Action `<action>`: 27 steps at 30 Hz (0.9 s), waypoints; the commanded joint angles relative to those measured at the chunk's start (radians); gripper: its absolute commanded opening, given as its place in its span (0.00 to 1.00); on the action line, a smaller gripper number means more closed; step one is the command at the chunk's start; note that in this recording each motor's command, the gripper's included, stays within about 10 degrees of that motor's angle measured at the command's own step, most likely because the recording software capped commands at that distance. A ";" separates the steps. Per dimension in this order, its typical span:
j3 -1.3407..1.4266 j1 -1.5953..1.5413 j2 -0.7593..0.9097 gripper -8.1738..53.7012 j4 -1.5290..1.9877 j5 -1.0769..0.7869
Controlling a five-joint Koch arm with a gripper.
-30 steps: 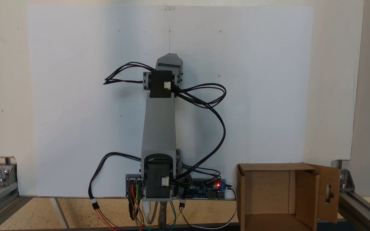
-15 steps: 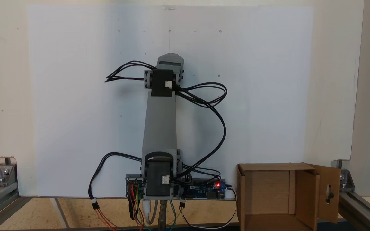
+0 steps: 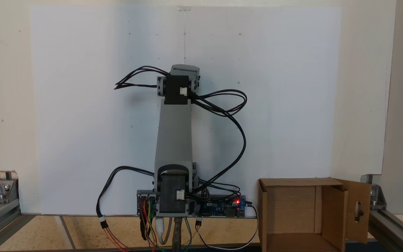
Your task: Grasp a green dice and put it in the bin.
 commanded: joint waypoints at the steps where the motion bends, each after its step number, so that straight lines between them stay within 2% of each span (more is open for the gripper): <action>1: -0.014 0.005 0.011 0.32 0.000 0.026; 4: -0.066 0.017 0.052 0.32 0.124 0.026; 10: -0.394 0.064 0.101 0.32 0.463 0.026; 17: -0.753 0.104 0.262 0.32 0.826 0.026; 22: -0.776 0.138 0.299 0.32 0.994 0.026; 27: -0.776 0.293 0.298 0.32 1.018 -0.018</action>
